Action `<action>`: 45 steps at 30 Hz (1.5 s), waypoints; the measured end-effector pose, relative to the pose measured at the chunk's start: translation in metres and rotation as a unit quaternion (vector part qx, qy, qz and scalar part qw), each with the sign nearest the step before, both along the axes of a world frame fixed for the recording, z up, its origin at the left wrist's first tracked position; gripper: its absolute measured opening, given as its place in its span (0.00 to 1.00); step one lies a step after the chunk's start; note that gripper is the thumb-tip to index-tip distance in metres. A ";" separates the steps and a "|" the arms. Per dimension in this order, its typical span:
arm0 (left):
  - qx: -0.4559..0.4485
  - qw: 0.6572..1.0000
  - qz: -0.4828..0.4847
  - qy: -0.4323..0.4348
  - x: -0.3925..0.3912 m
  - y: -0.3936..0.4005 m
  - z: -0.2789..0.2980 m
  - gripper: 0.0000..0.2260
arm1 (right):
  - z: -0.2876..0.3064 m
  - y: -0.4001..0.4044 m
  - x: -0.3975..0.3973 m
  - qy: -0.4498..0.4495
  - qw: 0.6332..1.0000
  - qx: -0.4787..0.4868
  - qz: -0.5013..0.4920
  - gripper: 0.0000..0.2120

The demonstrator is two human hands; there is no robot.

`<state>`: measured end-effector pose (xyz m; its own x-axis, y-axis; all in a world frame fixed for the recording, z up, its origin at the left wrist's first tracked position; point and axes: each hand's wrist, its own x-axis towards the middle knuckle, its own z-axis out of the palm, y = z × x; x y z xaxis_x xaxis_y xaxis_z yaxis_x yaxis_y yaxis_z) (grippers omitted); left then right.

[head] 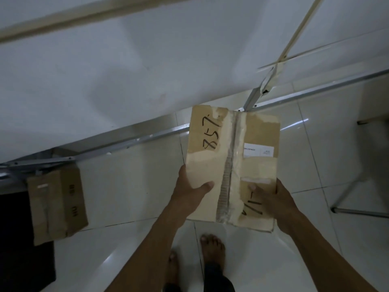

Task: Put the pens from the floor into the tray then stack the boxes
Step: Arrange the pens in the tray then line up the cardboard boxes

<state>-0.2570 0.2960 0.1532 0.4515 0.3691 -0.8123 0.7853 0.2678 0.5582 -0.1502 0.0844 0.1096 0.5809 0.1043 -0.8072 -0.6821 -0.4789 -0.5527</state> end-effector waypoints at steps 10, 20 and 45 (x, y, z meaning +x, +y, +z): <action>0.009 0.996 0.086 0.002 -0.078 0.027 0.009 0.30 | 0.012 0.038 -0.054 -0.025 0.998 0.011 0.047 0.26; 0.024 0.986 0.165 0.007 -0.179 0.108 0.034 0.32 | 0.032 0.130 -0.141 -0.020 0.990 0.088 0.108 0.21; -0.030 0.971 0.234 0.023 -0.388 0.251 -0.084 0.32 | -0.053 0.305 -0.302 -0.011 0.965 0.031 0.259 0.19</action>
<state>-0.6454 0.5467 0.0687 0.2082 0.4761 -0.8544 0.5928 0.6333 0.4974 -0.4522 0.3892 0.0565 0.4539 0.4336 -0.7784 -0.3476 -0.7182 -0.6028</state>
